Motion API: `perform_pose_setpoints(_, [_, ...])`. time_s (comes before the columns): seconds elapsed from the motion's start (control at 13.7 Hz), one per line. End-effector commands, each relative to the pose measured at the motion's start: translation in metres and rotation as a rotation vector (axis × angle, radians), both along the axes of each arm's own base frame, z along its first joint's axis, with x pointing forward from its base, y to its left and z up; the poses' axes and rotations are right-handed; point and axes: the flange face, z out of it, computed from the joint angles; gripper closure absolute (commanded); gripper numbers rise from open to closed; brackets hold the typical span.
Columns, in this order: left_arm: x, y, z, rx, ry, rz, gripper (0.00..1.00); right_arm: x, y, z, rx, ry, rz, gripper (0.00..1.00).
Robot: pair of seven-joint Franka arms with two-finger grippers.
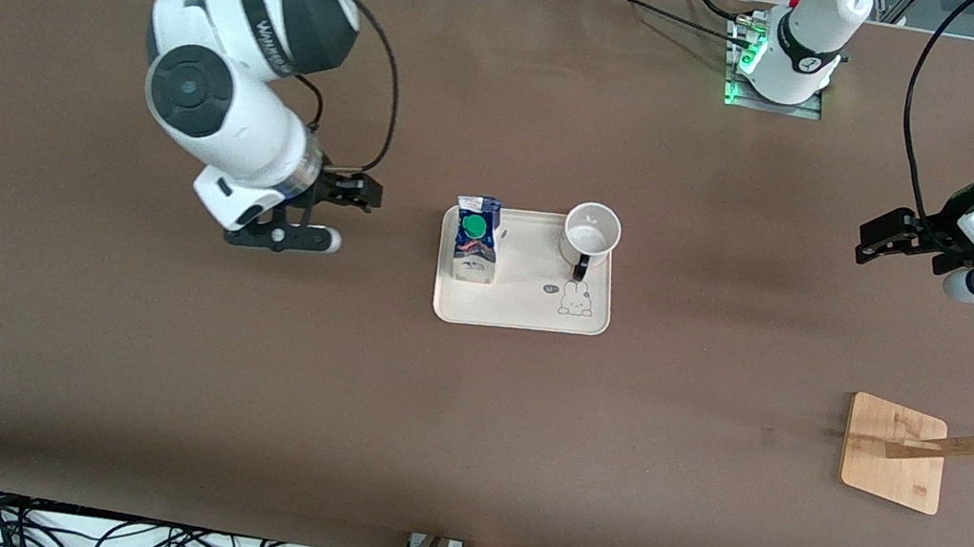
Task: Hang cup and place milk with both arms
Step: 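Move the right gripper over the blue milk carton on the tray, then lower the right gripper and close it on the milk carton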
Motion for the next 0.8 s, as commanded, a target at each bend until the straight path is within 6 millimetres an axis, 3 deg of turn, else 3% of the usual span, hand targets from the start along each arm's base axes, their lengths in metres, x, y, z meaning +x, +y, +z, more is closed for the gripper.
perform_pose_setpoints(0.0, [-0.004,0.002,0.005,0.003,0.003,-0.016,0.00,-0.007,0.029,-0.006,-0.036,-0.029,-0.038,0.00])
perform_pose_setpoints(0.29, [-0.004,0.001,0.004,0.003,0.006,-0.018,0.00,-0.010,0.098,-0.002,-0.033,-0.082,-0.091,0.00])
perform_pose_setpoints(0.58, [-0.003,0.002,0.003,0.010,0.004,-0.019,0.00,-0.023,0.127,-0.030,-0.096,-0.088,-0.117,0.00])
perform_pose_setpoints(0.73, [-0.002,0.002,0.001,0.014,0.007,-0.021,0.00,-0.023,0.129,-0.034,-0.088,-0.075,-0.125,0.00])
